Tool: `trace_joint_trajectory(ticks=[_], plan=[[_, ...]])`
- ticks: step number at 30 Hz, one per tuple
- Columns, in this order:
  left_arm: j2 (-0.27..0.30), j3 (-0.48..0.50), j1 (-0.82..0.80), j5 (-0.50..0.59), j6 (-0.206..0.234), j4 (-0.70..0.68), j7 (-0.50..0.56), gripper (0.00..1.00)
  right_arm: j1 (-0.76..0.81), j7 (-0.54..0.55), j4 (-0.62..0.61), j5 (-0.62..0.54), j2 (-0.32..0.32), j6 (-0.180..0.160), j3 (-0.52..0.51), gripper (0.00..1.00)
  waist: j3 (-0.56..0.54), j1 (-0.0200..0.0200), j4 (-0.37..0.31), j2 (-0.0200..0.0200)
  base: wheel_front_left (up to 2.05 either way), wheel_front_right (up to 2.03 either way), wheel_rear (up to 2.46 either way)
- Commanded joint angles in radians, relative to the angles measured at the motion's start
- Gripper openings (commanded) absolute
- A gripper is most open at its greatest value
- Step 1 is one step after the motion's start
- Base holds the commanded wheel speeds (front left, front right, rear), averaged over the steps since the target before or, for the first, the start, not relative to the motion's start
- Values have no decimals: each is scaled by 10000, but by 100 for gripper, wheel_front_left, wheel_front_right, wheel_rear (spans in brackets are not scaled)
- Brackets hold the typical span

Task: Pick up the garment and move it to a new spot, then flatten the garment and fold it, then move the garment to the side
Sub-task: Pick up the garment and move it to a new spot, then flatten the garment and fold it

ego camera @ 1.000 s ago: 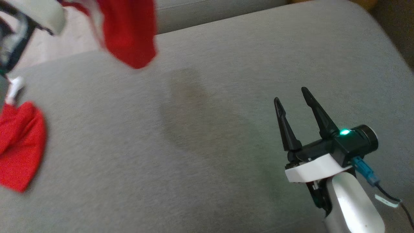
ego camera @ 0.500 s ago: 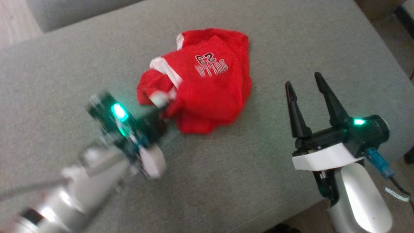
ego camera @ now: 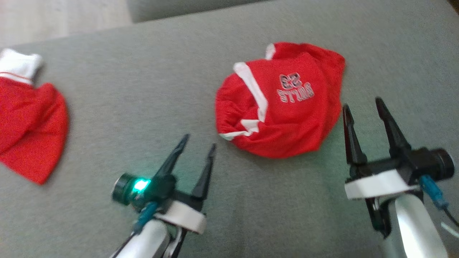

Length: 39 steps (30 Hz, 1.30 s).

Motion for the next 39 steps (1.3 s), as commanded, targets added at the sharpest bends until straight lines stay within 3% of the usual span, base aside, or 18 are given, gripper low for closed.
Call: trace_joint_trajectory(ticks=[1,6,7,8,10,15,23,39], plan=[[-7,1245,669,-221,175,-1001,-91,100,250,-53,-216,-165,6,-7,43,100,-913,0,954,-1,0,0,0],[-451,3577,2481,-253,97,-2130,-93,100,868,-53,-93,-315,7,-7,-141,100,-1619,0,1541,-1,0,0,0],[-451,3577,2481,-253,97,-2130,-93,100,868,-53,-93,-315,7,-7,-141,100,-1619,0,1541,-1,0,0,0],[-741,4427,3089,-97,-86,-2447,-93,100,1157,-53,-38,-342,7,-7,-142,100,-1895,0,1646,-1,0,0,0],[-1075,5205,3676,84,-289,-2721,-94,100,1449,-53,0,-329,7,-7,-131,100,-2093,0,1693,-1,0,0,0],[-1715,6657,4758,390,-937,-2985,-94,100,1931,-53,1,-172,7,-7,-49,100,-2306,0,1693,-1,0,0,0],[-1924,7285,5051,970,-1635,-2677,-94,100,2171,-53,105,-56,7,-7,-19,100,-2471,0,1691,-1,0,0,0],[-1934,7072,5135,1989,-1690,-2694,-95,100,2295,-53,234,60,7,-7,26,100,-2655,0,1693,-1,0,0,0]])
